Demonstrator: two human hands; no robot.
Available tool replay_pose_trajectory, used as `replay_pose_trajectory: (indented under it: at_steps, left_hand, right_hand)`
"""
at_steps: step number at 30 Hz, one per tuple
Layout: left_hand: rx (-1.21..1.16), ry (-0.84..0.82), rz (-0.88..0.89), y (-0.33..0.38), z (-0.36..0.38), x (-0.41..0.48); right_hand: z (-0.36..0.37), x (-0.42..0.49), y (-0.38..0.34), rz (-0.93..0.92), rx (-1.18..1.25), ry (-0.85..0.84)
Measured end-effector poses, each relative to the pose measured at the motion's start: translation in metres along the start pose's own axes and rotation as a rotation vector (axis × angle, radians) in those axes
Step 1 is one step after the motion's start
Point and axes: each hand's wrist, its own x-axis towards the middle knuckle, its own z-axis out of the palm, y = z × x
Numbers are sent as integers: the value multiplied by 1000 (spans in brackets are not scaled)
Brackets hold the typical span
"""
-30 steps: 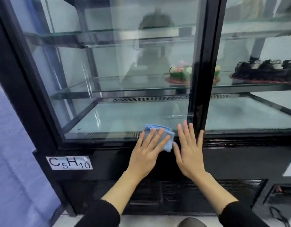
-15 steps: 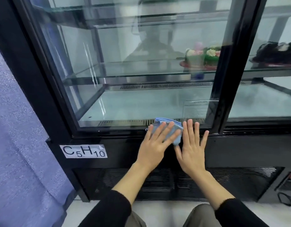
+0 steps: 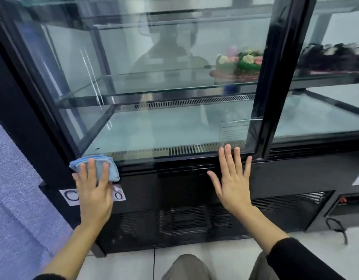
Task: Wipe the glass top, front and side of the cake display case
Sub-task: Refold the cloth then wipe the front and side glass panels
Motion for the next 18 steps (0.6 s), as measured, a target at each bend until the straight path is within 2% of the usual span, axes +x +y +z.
replay_pose_trajectory:
  at_steps: [2,6,8,10,12,18]
  left_hand:
    - [-7,13,78,39,13,8]
    - [-6,-60,344,133,35,31]
    - [-14,-63,362,180,43,49]
    - [-30,-46,343,224,47,73]
    - [-41,-13,337,266,47,107]
    - [-47,171,345,383,32,232]
  right_hand:
    - [-5,-1,2,-12,-4,21]
    - [-23,0,18,-131,82,46]
    - [-36,1,37,-179,260,103]
    - [-53,9,68,-156,400,229]
    - [-71,30,112,-125,397,343]
    - [-145,143,275,-67,257,538]
